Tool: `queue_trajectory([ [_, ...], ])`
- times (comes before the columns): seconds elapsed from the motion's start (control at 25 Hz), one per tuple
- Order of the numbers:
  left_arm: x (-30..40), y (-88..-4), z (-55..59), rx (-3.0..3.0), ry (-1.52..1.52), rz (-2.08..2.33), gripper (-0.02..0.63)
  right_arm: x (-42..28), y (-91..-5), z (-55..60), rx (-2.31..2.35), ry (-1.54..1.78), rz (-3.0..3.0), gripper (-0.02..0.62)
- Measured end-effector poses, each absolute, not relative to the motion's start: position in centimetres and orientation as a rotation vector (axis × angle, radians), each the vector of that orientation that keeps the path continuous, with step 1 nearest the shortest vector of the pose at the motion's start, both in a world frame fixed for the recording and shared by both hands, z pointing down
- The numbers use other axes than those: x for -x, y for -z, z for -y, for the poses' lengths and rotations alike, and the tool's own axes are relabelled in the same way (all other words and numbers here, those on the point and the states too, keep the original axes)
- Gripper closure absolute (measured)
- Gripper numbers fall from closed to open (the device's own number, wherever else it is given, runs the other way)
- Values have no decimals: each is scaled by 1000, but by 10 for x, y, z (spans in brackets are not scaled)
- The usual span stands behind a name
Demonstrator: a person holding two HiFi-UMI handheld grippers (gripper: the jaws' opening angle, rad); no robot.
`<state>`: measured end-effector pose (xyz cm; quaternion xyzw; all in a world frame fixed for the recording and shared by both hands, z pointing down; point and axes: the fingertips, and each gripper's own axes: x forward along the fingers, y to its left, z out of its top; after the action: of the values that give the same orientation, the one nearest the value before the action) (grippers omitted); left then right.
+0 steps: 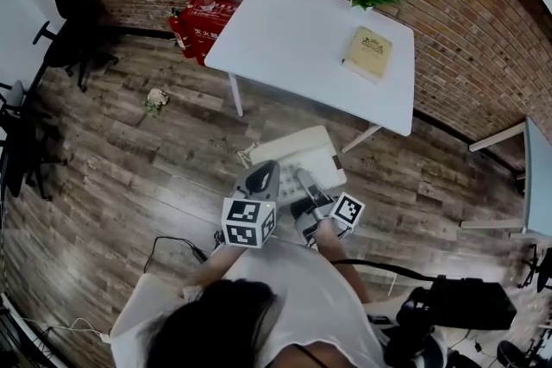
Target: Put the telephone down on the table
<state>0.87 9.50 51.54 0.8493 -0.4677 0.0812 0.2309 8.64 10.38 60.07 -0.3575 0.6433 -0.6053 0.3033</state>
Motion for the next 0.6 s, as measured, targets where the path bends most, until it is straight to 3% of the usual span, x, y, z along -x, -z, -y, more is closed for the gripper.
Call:
queue_trajectory([
  [0.6,-15,-507,3,-2390,-225,1190,563,-76,-595,-14,961,1607,-1651,371],
])
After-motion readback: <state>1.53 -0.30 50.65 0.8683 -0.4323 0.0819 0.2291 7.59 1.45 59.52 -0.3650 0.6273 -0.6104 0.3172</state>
